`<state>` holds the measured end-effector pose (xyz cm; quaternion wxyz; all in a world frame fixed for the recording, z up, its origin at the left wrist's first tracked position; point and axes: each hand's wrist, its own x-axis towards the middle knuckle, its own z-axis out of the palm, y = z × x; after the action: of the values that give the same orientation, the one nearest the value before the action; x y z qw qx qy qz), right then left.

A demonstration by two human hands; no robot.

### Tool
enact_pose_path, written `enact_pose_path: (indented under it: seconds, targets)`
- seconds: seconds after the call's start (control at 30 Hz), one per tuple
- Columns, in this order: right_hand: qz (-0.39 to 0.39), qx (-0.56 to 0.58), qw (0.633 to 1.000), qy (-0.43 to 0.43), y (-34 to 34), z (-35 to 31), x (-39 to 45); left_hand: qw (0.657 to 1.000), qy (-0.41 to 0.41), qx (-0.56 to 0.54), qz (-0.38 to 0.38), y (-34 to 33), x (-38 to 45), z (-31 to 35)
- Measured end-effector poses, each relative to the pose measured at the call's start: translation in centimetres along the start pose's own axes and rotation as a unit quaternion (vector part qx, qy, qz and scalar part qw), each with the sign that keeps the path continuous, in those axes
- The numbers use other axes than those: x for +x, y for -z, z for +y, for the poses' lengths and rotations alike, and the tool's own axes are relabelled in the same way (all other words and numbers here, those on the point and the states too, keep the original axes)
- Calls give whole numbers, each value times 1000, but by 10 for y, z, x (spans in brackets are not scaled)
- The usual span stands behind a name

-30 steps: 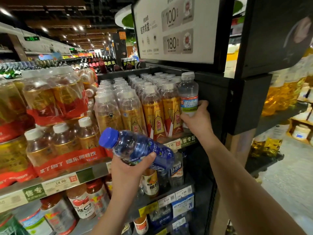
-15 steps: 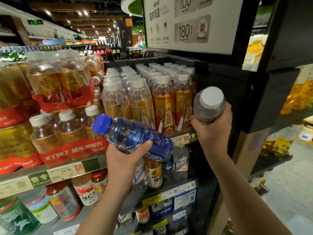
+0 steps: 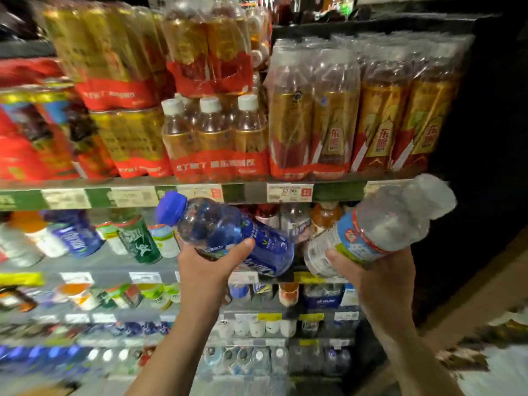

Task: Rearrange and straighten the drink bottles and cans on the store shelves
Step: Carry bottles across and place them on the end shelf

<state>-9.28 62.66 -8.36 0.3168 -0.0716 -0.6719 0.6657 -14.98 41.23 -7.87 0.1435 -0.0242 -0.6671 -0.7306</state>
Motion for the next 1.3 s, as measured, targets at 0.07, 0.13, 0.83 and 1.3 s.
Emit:
enact_pose_path:
  seconds: [0.07, 0.13, 0.83, 1.3]
  targets:
    - [-15, -18, 1000, -7, -16, 11, -13, 999, 10, 13, 31, 23, -4, -6]
    - [-19, -31, 999, -10, -32, 19, -26, 998, 15, 14, 65, 47, -8, -9]
    - [-141, -90, 983, -72, -306, 44, -205, 987, 83, 61, 122, 392, 10, -21]
    - [-126, -25, 990, -60, -413, 76, -175, 978, 85, 119, 151, 421, 111, -59]
